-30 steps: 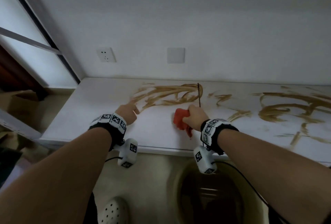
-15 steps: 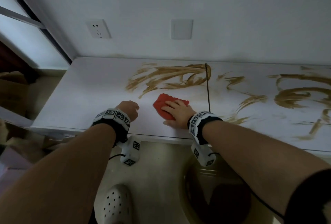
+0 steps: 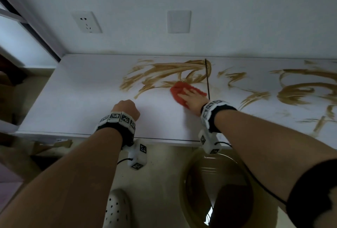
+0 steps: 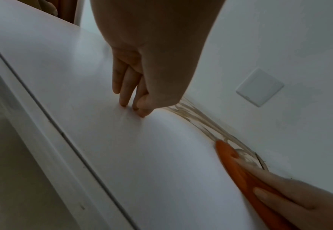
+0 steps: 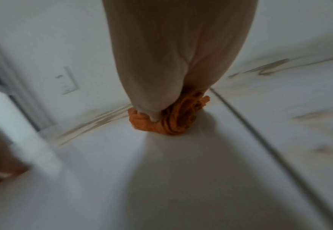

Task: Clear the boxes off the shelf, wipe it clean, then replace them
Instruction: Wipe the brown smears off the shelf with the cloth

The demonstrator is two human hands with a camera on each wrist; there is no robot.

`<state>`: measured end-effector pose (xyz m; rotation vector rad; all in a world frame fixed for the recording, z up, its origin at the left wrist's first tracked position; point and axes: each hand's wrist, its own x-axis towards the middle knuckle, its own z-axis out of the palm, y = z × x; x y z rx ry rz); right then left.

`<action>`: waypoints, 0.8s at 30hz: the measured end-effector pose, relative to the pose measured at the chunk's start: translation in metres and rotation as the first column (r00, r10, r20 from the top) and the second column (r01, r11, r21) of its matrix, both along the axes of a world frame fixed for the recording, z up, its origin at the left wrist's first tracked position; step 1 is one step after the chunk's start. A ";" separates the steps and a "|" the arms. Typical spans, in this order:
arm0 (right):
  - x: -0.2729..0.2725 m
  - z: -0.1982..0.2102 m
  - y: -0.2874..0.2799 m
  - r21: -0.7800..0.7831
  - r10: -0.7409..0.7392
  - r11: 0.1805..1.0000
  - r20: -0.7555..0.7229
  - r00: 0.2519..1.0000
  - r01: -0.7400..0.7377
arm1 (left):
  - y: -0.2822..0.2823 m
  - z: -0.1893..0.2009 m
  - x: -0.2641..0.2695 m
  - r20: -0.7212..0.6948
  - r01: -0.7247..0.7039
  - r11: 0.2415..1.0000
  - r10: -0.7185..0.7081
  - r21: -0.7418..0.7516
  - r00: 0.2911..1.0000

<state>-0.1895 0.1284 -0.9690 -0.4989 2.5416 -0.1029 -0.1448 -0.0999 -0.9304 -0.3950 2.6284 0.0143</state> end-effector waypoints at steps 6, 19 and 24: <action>0.017 0.008 0.057 -0.043 -0.290 0.956 0.029 0.957 0.291 | 0.002 0.001 -0.003 0.029 -0.011 1.000 0.010 0.029 1.000; 0.049 0.017 -0.052 -0.180 0.256 0.954 0.062 0.965 -0.241 | -0.002 0.002 0.000 0.023 -0.030 0.998 0.029 0.060 0.999; 0.046 0.025 -0.012 -0.175 0.087 0.982 0.053 0.995 -0.076 | -0.009 -0.005 0.002 0.026 -0.022 0.998 0.020 0.063 0.999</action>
